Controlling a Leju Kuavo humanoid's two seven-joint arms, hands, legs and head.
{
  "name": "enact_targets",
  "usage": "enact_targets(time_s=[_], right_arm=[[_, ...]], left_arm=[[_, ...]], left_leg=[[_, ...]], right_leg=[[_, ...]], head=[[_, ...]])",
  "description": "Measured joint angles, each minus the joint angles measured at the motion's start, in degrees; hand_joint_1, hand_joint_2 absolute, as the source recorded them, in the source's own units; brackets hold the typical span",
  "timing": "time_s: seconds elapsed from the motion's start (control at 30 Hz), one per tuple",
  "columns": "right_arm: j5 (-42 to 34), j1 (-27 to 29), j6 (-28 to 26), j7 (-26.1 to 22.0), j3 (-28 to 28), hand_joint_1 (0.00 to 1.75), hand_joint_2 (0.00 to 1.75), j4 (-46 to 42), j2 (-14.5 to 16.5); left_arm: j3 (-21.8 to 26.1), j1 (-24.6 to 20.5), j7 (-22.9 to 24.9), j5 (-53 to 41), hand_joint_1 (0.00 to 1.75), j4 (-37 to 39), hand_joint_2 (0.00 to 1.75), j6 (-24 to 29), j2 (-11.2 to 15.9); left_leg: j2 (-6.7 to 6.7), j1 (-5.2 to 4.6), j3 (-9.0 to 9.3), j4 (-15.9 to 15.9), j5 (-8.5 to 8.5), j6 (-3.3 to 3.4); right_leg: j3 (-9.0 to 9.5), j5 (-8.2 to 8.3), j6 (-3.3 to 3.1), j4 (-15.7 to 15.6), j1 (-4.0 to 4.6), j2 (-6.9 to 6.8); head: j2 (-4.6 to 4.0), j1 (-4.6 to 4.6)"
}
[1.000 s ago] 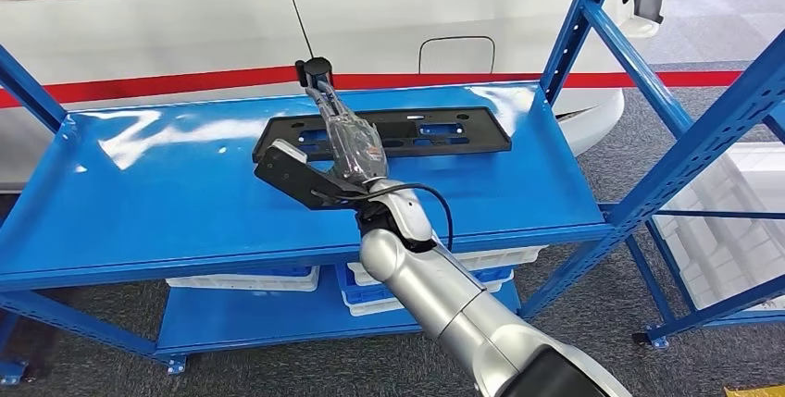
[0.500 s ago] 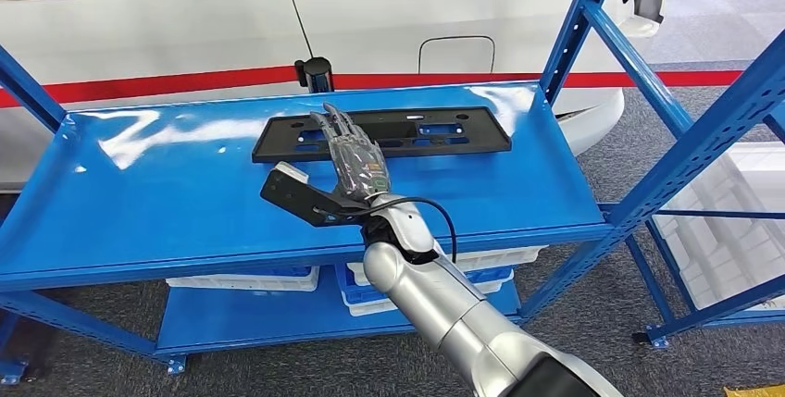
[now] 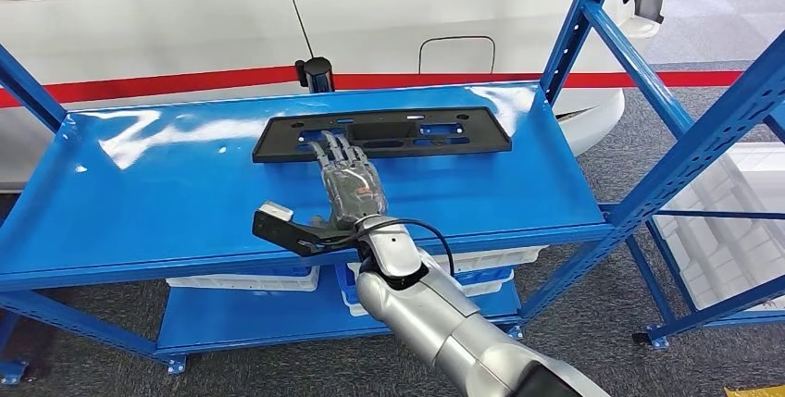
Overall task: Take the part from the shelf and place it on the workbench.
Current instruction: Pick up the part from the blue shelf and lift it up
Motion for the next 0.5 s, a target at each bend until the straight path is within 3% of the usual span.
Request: enact_targets(time_s=[0.5], right_arm=[[2.9, -3.8, -2.6, 4.2, 0.6, 0.00, 1.75, 2.7, 0.0]], left_arm=[[0.0, 0.0, 0.4, -0.4, 0.00, 0.0, 0.00, 1.2, 0.0]], left_leg=[[0.00, 0.00, 0.00, 0.0, 0.00, 0.00]], right_leg=[[0.01, 0.00, 0.00, 0.0, 0.00, 0.00]], head=[[0.00, -0.01]])
